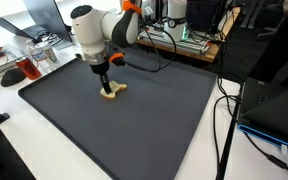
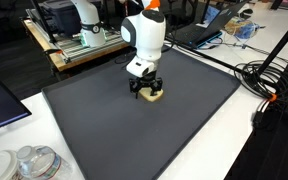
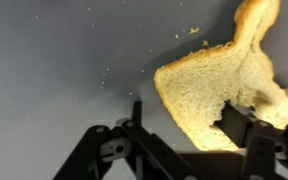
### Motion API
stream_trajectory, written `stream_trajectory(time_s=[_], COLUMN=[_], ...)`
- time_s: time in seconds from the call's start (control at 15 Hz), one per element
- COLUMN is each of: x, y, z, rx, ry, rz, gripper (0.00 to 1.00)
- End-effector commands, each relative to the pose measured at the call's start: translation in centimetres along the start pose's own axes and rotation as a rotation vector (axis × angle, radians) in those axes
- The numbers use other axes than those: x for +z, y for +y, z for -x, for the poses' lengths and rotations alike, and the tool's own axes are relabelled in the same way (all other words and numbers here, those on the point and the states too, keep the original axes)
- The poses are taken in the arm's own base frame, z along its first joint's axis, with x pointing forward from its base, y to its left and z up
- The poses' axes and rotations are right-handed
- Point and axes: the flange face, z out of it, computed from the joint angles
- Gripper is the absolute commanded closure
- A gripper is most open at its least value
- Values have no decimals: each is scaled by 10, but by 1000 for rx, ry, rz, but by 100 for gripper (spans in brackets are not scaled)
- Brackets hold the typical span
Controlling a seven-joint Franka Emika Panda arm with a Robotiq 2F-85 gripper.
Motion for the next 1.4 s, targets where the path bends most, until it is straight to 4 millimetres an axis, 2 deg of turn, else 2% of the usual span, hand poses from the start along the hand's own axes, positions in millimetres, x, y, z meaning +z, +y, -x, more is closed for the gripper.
stream_trajectory(time_s=[0.0,0.4,0.47,1.33], x=[5,-1,-3,-12], y=[-6,-11,-12,-11], z=[-3,-4,-5,-5], rx=[7,1,1,-20], ry=[-8,-19,-19,-9], rz=[7,2,0,4], gripper=[55,97,99,98])
